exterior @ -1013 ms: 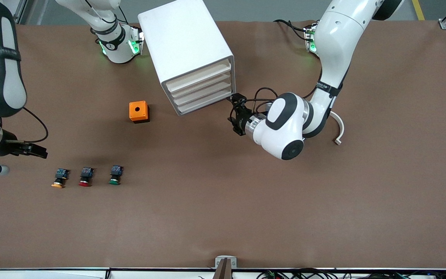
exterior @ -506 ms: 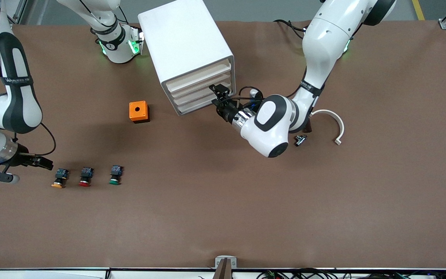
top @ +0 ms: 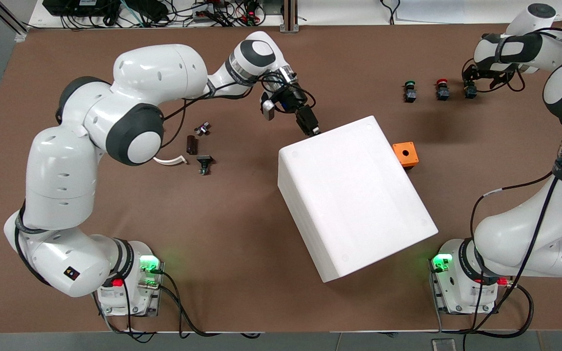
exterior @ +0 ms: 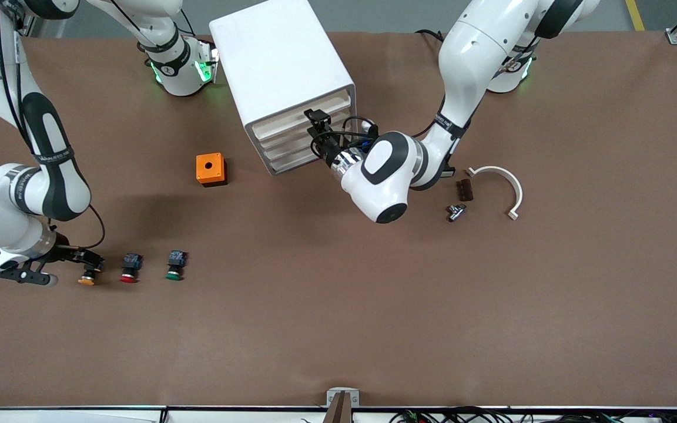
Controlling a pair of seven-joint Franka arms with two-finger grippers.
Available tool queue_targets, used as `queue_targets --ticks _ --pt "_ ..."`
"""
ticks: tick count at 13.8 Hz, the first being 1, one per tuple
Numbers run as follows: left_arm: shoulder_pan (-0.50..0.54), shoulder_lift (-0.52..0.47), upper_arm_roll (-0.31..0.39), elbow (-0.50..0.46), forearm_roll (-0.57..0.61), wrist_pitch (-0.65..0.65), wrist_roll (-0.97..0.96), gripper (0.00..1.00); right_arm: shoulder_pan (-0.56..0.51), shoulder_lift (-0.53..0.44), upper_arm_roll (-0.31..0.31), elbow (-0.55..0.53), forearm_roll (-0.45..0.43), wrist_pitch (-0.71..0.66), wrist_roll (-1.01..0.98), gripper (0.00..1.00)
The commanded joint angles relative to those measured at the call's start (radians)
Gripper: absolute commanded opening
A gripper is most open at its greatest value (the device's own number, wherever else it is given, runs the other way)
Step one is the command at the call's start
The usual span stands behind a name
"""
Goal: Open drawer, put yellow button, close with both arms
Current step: 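Grasp the drawer handle with the left gripper while the right gripper reaches the button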
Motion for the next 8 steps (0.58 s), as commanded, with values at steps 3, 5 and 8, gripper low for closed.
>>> queue_targets --ticks 3,5,8 --pt "-0.007 0.020 0.001 0.018 -0.023 -0.017 -0.009 0.21 -0.018 0.046 0.018 0.011 0.006 0.044 0.003 1.00" --pt "-0.007 0.021 0.001 0.018 -0.023 -0.017 -0.009 0.05 -0.018 0.058 0.018 0.014 0.006 0.061 0.003 1.00" --pt "0.000 0.021 0.002 0.018 -0.020 -0.017 -0.008 0.00 -0.018 0.057 0.018 0.016 0.006 0.056 -0.011 0.69"
